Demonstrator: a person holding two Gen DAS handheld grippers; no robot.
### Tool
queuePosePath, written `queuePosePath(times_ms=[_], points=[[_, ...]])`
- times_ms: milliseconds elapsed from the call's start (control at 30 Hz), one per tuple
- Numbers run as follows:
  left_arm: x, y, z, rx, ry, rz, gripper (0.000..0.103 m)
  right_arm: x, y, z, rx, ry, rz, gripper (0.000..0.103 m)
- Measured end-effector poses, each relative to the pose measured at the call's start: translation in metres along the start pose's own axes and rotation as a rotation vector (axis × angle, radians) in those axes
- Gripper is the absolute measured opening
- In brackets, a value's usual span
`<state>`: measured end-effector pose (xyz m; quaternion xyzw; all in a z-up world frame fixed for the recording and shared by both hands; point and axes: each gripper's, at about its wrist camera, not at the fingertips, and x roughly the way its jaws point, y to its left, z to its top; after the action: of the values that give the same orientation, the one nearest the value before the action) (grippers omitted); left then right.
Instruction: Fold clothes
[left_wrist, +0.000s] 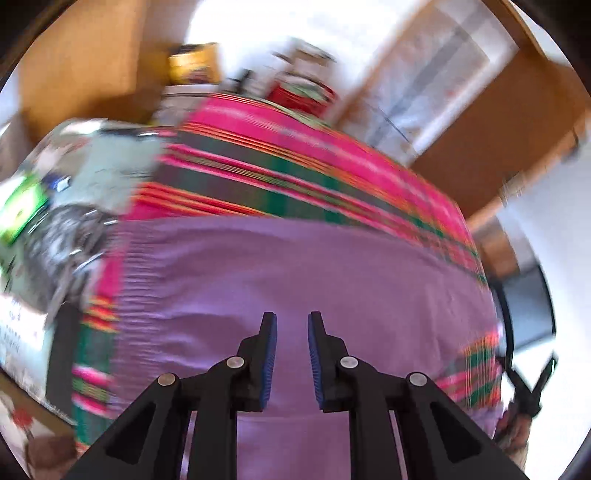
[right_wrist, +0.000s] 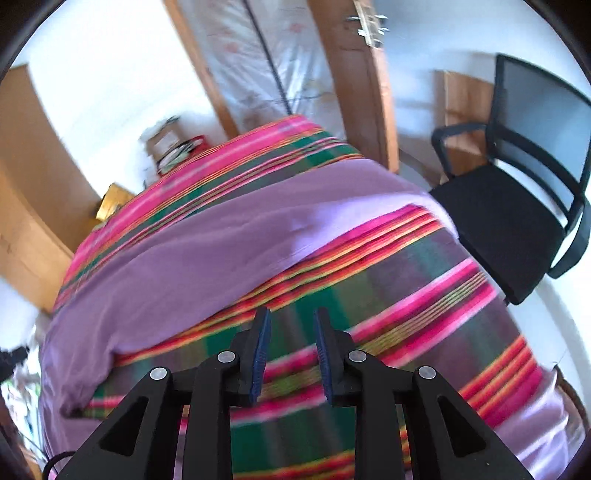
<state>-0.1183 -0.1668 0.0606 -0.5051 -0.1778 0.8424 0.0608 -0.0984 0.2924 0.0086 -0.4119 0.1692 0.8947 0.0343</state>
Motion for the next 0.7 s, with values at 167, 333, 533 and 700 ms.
queuePosePath(times_ms=[167, 333, 533, 700], points=[[0.042, -0.084, -0.009, 0.203, 0.064, -0.023, 0.017, 0.020, -0.016, 0.023, 0.031, 0.006, 0.016, 0.025], [0.083, -0.134, -0.011, 0.235, 0.105, -0.124, 0.017, 0.039, -0.027, 0.040, 0.081, 0.021, 0.058, 0.025], [0.115, -0.188, -0.030, 0.424, 0.143, -0.077, 0.017, 0.051, -0.021, 0.048, 0.085, 0.030, 0.092, 0.026], [0.119, -0.201, -0.041, 0.471, 0.123, -0.033, 0.017, 0.055, -0.024, 0.051, 0.117, 0.034, 0.132, 0.026]])
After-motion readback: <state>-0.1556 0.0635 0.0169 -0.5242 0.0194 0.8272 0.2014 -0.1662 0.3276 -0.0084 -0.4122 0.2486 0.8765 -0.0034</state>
